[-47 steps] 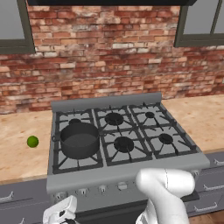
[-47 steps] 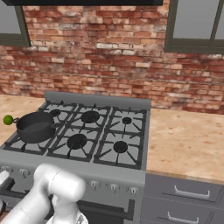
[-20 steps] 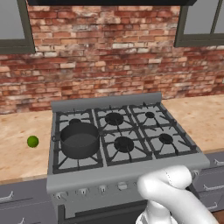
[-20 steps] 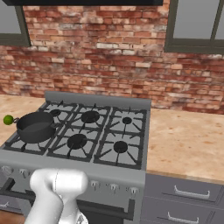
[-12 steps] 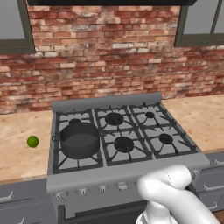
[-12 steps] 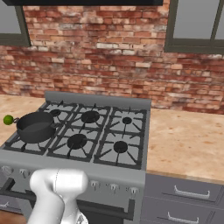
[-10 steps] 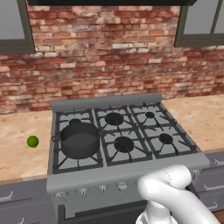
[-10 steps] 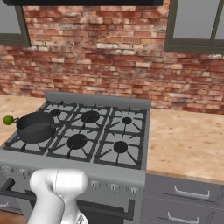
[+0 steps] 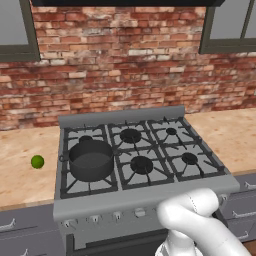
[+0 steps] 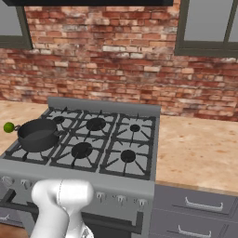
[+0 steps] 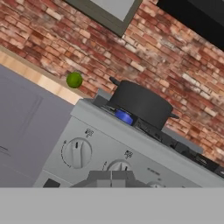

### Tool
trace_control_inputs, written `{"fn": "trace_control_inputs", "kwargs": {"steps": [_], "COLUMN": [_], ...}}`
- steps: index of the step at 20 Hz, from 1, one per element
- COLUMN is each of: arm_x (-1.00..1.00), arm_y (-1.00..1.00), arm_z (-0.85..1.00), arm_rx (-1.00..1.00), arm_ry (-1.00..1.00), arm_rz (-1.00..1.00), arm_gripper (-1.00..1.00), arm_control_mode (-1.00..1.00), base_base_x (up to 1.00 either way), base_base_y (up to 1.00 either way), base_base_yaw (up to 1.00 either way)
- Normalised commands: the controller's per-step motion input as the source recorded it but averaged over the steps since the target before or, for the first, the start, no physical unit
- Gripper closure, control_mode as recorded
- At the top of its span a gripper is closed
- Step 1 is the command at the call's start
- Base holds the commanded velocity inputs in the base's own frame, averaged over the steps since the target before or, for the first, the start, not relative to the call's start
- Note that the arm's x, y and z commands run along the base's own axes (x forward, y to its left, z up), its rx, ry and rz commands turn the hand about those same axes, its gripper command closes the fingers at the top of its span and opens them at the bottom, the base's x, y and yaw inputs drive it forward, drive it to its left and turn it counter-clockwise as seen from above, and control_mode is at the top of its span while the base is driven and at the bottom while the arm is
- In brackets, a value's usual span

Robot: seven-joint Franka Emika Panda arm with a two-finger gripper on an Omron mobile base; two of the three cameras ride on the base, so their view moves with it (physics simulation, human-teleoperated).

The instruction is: Turn on the burner for the pot on the stove. Wait thirty seconds for the pot to heat up. Then add the lime to the pot.

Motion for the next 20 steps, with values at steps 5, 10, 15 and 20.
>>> {"fn": "trace_control_inputs", "kwargs": {"steps": [5,10,15,20], "arm_x": [0.0,0.0,0.0,0.0], "arm_y": [0.0,0.0,0.0,0.0], "arm_z": [0.0,0.0,0.0,0.0], "arm_rx": [0.0,0.0,0.0,0.0], "arm_ry": [0.0,0.0,0.0,0.0], "arm_rz": [0.02,0.02,0.02,0.01], "arm_gripper": [1.0,1.0,1.0,1.0], "arm_control_mode": [-1.0,-1.0,-1.0,-1.0], "base_base_x": [0.0,0.0,0.0,0.0], "base_base_y": [0.0,0.0,0.0,0.0], "base_base_yaw": [0.0,0.0,0.0,0.0]}}
